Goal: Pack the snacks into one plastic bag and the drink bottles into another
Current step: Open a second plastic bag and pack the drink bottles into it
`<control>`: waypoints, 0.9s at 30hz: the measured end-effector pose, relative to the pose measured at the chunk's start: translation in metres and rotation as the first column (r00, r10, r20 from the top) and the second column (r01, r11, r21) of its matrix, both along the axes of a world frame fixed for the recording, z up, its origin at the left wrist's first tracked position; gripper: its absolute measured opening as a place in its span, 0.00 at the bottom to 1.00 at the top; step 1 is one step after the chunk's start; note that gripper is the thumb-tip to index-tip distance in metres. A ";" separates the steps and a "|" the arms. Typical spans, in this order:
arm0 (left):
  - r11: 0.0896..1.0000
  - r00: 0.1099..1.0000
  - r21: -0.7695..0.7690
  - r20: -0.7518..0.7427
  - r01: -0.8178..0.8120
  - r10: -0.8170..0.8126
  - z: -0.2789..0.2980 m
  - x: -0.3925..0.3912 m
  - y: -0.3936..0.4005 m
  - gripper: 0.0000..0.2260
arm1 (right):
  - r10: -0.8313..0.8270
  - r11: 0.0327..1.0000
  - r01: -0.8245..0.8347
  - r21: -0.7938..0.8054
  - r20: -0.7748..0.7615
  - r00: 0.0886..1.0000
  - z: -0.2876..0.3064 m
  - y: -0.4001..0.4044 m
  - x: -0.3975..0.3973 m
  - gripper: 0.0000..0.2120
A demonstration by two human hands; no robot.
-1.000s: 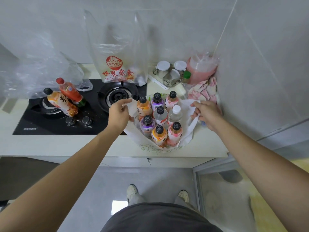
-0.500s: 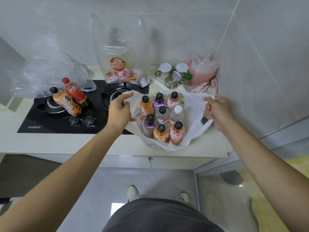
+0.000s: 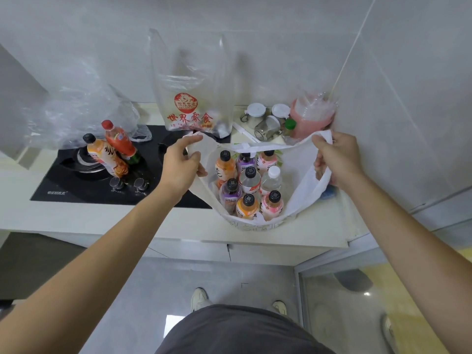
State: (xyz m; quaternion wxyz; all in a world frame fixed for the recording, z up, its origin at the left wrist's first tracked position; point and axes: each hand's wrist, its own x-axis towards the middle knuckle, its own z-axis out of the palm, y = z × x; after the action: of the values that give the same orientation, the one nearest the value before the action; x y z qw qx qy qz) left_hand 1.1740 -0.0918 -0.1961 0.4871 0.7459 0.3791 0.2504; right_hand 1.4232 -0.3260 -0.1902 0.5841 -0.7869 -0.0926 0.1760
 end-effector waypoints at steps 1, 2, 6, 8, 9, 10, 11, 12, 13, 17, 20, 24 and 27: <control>1.000 1.000 0.022 -0.004 0.013 -0.013 0.000 0.000 0.000 0.20 | 0.009 0.995 0.002 -0.099 0.111 0.994 -0.001 -0.001 0.000 0.09; 0.999 1.000 0.044 -0.003 0.029 -0.029 0.000 0.000 -0.001 0.20 | 0.036 0.974 0.022 -0.226 0.251 0.967 -0.001 -0.002 0.000 0.10; 0.985 0.999 0.169 -0.041 0.023 -0.016 -0.001 -0.001 -0.002 0.16 | 0.206 0.852 0.168 -0.496 0.612 0.763 0.007 0.003 -0.005 0.23; 0.969 0.996 0.246 -0.087 -0.013 0.035 -0.001 -0.003 0.000 0.14 | 0.273 0.852 0.160 -0.499 0.683 0.678 0.012 0.012 -0.005 0.23; 0.961 0.993 0.273 -0.103 -0.031 0.061 0.000 -0.005 0.001 0.14 | 0.311 0.854 0.141 -0.501 0.707 0.635 0.014 0.018 -0.005 0.23; 0.954 0.991 0.296 -0.110 -0.046 0.082 0.001 -0.007 0.002 0.14 | 0.354 0.854 0.106 -0.509 0.718 0.599 0.016 0.024 -0.006 0.22; 0.947 0.989 0.318 -0.113 -0.055 0.096 0.003 -0.009 0.003 0.14 | 0.400 0.848 0.062 -0.526 0.713 0.575 0.017 0.032 -0.008 0.21; 0.937 0.987 0.345 -0.118 -0.060 0.107 0.005 -0.011 0.005 0.14 | 0.452 0.834 0.009 -0.552 0.692 0.562 0.019 0.040 -0.010 0.21; 0.926 0.985 0.372 -0.127 -0.062 0.116 0.006 -0.014 0.007 0.15 | 0.504 0.814 -0.045 -0.579 0.666 0.550 0.019 0.050 -0.014 0.21; 0.894 0.971 0.441 -0.169 -0.077 0.167 0.011 -0.029 0.021 0.20 | 0.654 0.734 -0.198 -0.649 0.597 0.465 0.020 0.093 -0.030 0.24; 0.870 0.948 0.479 -0.209 -0.115 0.240 0.015 -0.046 0.039 0.21 | 0.730 0.674 -0.278 -0.684 0.560 0.392 0.022 0.129 -0.045 0.24; 0.848 0.909 0.501 -0.251 -0.172 0.333 0.012 -0.075 0.078 0.19 | 0.797 0.603 -0.357 -0.713 0.540 0.270 0.021 0.190 -0.073 0.24; 0.843 0.886 0.506 -0.287 -0.181 0.363 0.004 -0.099 0.120 0.18 | 0.838 0.543 -0.420 -0.727 0.501 0.217 0.016 0.250 -0.101 0.26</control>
State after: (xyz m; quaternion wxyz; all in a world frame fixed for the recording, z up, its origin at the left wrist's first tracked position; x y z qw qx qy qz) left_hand 1.0750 0.0282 -0.1920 0.1714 0.8115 0.4968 0.2557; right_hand 1.3224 -0.0762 -0.1743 0.1416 -0.7618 -0.6312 0.0340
